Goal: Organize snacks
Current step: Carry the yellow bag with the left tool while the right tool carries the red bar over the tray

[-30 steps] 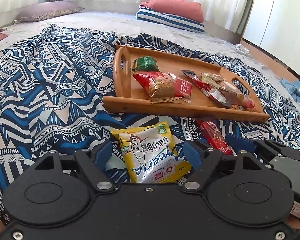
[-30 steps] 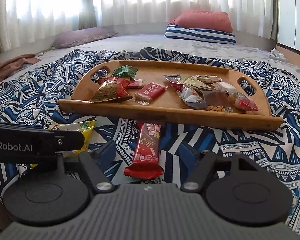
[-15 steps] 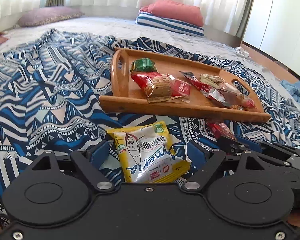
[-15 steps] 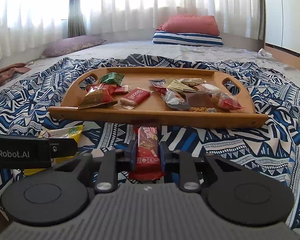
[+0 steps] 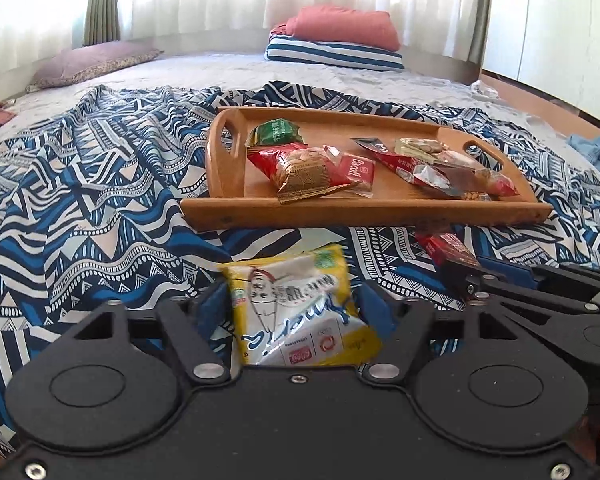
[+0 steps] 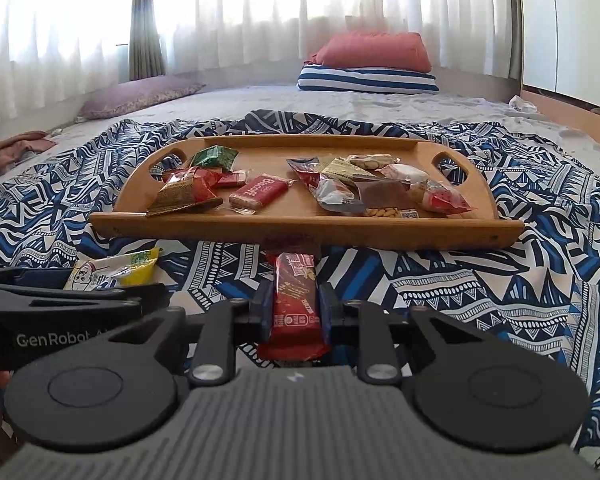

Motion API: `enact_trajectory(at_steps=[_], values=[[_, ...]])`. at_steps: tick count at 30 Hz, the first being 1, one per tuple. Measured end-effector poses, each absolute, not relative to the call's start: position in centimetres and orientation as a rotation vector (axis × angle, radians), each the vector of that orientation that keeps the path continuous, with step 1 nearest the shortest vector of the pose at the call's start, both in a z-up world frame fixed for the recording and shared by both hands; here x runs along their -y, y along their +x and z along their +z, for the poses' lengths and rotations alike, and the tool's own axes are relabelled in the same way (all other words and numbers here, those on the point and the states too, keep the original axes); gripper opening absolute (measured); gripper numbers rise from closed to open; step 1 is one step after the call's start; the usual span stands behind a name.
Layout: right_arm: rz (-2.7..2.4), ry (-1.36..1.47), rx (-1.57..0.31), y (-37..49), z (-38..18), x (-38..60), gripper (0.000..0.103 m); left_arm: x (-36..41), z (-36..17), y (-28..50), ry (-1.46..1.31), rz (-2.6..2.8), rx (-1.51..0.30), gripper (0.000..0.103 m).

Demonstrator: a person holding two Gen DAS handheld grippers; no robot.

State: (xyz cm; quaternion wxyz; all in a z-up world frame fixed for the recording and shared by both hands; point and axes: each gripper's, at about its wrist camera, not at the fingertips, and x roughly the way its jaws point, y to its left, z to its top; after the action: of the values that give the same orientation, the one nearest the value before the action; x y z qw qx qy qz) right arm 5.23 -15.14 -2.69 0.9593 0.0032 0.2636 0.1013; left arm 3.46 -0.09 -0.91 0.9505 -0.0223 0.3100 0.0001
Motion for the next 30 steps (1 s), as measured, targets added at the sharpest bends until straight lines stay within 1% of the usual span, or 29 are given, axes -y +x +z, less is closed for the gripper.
enact_trajectory(at_steps=[2,5,18,30], values=[[0.210,0.008,-0.533,5.2,-2.7,14.9,0.028,0.4,-0.8,3.3,-0.024,0.010,-0.624,0.056],[0.216,0.008,-0.524,4.9,-2.5,14.6,0.028,0.7,-0.1,2.8,0.003,0.025,-0.589,0.055],[0.188,0.040,-0.473,5.0,-0.3,15.6,0.028,0.2,3.7,4.4,-0.023,-0.007,-0.568,0.054],[0.148,0.025,-0.442,7.9,2.0,16.9,0.028,-0.2,6.6,8.6,-0.043,-0.058,-0.550,0.054]])
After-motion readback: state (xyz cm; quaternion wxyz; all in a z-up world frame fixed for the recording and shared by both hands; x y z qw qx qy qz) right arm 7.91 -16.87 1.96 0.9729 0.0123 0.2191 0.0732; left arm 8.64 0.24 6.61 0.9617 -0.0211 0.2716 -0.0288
